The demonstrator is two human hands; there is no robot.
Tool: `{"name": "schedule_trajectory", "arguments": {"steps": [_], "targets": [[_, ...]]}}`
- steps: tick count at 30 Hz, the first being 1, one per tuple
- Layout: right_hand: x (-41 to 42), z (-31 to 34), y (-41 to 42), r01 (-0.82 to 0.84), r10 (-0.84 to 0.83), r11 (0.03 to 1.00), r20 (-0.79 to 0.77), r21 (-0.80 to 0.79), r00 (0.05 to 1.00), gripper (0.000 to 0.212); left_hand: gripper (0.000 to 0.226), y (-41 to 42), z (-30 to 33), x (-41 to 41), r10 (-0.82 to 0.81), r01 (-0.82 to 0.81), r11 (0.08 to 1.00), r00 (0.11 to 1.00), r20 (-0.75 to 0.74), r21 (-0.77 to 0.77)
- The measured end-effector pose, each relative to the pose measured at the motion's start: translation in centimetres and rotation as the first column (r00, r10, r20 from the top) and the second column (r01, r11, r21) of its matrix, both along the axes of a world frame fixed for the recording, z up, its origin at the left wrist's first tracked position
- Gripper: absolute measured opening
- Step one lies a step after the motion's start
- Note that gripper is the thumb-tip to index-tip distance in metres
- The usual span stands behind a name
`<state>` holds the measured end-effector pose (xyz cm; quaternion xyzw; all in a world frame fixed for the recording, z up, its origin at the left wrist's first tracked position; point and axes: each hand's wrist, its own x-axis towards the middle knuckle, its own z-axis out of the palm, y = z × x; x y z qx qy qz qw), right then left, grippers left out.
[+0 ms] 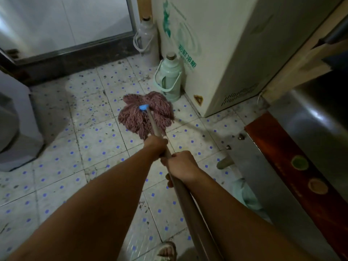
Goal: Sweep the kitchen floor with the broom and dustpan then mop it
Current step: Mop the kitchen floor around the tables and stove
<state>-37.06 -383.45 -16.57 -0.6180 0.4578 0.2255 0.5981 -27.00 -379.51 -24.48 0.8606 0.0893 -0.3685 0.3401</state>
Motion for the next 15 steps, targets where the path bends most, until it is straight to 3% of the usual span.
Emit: {"name": "schedule_trajectory", "arguments": {"steps": [6, 15], "targets": [[-0.3, 0.0, -0.5, 0.142, -0.141, 0.984, -0.011, 0.11, 0.99, 0.028, 0.036, -0.9, -0.5, 0.1, -0.046, 0.046, 0.999, 0.999, 0.002, 0.029], [-10.0, 0.6, 0.6, 0.238, -0.23, 0.965, -0.083, 0.11, 0.97, 0.026, 0.031, -0.8, 1.1, -9.9, -0.072, 0.073, 0.997, 0.996, -0.053, 0.031]]}}
